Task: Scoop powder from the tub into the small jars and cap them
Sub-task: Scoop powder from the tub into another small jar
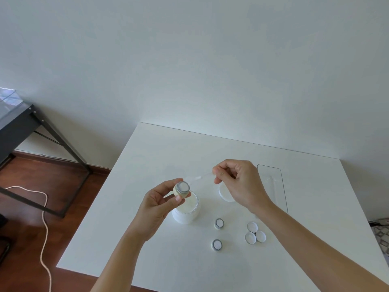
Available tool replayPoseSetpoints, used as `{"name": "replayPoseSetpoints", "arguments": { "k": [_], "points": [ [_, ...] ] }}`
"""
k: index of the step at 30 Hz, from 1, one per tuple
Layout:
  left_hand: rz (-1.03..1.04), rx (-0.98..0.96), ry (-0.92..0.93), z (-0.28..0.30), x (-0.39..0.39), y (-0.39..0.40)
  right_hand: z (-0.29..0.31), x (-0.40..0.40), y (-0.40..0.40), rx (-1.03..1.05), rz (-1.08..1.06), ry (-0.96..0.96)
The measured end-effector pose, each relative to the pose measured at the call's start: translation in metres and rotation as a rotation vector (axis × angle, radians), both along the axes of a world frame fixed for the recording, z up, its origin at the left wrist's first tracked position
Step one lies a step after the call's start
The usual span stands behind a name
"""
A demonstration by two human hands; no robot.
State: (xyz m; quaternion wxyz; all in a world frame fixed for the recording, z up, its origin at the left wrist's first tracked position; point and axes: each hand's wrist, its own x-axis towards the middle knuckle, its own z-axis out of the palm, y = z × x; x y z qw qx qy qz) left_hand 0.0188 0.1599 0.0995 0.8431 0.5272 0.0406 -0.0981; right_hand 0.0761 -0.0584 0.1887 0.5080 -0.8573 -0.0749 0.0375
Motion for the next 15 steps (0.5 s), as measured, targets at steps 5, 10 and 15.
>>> {"name": "replayPoseSetpoints", "arguments": {
  "k": [5, 10, 15],
  "points": [
    [0.04, 0.041, -0.03, 0.0, 0.004, -0.002, -0.002, 0.001, -0.001, -0.012, 0.006, 0.014],
    [0.076, 0.07, -0.079, 0.0, 0.006, -0.005, -0.008, 0.0, 0.0, -0.015, 0.006, 0.045],
    [0.135, 0.097, -0.089, -0.004, 0.007, -0.006, -0.021, 0.0, 0.002, 0.187, -0.052, 0.279]
  ]
}}
